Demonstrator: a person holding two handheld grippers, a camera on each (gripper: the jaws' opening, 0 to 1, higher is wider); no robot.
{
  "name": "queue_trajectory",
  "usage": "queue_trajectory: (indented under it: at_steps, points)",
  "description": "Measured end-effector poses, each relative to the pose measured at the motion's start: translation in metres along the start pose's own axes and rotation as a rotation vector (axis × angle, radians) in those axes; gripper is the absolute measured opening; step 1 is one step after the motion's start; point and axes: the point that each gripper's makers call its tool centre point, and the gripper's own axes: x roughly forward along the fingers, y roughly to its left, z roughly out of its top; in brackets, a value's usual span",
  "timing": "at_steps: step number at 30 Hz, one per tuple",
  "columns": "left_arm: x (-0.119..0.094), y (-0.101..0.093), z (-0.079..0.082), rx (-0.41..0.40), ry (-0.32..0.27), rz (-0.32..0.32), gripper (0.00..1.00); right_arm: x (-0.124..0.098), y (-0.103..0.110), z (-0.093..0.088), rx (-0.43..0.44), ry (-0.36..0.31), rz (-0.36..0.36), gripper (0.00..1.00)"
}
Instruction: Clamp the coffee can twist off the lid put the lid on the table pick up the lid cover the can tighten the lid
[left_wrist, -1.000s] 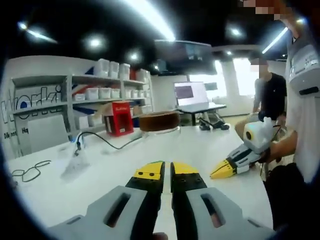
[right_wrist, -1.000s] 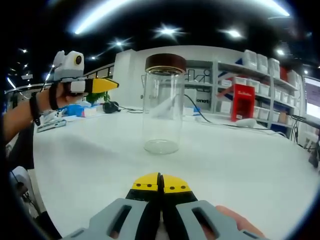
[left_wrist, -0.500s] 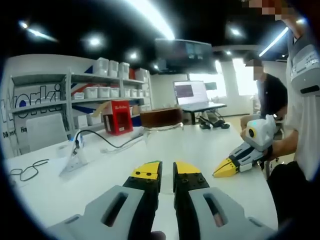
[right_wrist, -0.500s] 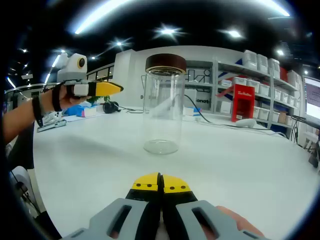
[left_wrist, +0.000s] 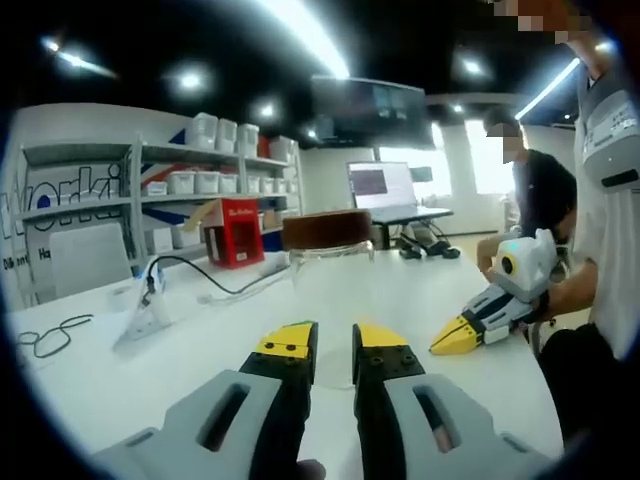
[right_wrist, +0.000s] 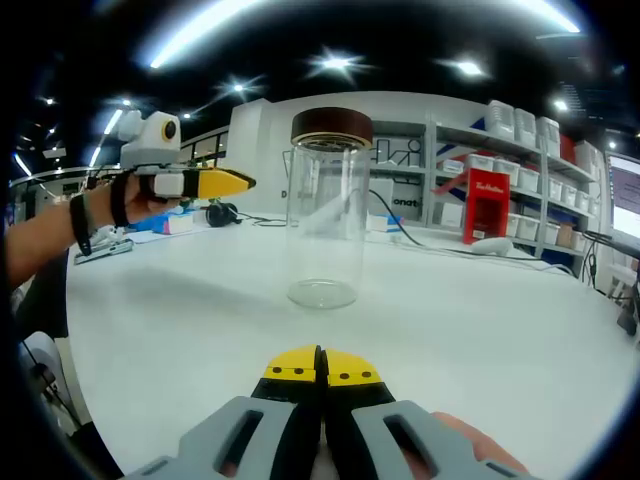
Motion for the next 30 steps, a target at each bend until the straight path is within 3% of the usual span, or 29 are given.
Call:
queue_trajectory:
  at_steps: [11,13,15,18,21,30]
  points:
    - [0.007,0.006,-0.002,-0.026,-0.001,0.007,0.04,0.001,-0.001,0.000,0.001,0.001,0.001,0.00]
    - [0.008,0.012,0.002,0.035,-0.025,0.038,0.04,0.001,-0.001,0.000,0.002,0.001,0.000,0.00]
    - [0.008,0.010,-0.002,-0.049,-0.007,0.027,0.04,0.001,-0.001,0.000,0.004,0.001,-0.003,0.00]
    - [0.009,0.015,-0.001,0.001,-0.010,0.043,0.04,0.001,-0.002,0.000,0.003,0.001,-0.003,0.00]
    - [0.011,0.017,-0.008,0.005,0.030,0.050,0.04,0.001,-0.002,0.000,0.003,0.001,-0.003,0.00]
    - [0.017,0.018,-0.008,-0.005,0.010,0.039,0.04,0.001,-0.001,0.000,0.003,0.001,-0.002,0.00]
